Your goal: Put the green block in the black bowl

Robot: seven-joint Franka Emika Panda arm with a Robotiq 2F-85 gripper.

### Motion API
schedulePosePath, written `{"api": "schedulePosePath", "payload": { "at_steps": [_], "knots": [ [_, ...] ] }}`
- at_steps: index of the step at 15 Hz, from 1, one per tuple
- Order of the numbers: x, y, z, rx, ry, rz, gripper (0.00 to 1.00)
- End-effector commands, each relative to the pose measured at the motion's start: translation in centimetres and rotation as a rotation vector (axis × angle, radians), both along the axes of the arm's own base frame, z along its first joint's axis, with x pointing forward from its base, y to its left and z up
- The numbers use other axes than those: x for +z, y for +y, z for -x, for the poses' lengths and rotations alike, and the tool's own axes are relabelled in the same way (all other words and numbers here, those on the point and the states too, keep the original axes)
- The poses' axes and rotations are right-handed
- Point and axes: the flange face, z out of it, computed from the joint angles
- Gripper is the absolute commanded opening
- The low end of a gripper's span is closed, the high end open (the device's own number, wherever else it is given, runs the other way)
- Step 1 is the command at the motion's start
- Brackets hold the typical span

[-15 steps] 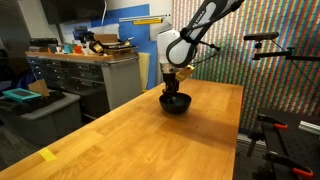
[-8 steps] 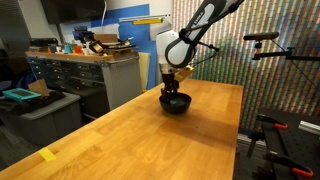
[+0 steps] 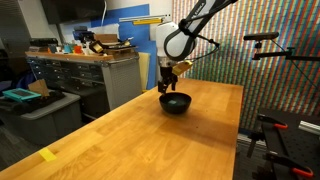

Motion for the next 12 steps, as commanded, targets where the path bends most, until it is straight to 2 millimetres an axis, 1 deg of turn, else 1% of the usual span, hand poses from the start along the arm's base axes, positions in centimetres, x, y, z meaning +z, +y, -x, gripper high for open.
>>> {"api": "schedulePosePath", "payload": {
  "at_steps": [1, 6, 10, 11, 12],
  "knots": [
    [4.1, -0.3, 0.8, -0.048, -0.033, -0.032, 1.00],
    [8.3, 0.1, 2.1, -0.050, -0.029, -0.021, 1.00],
    [10.7, 0.7, 3.8, -0.026, 0.003, -0.046, 1.00],
    [11.1, 0.9, 4.2, -0.015, 0.016, -0.056, 1.00],
    [9.5, 0.5, 2.6, -0.029, -0.002, -0.030, 1.00]
  ]
}}
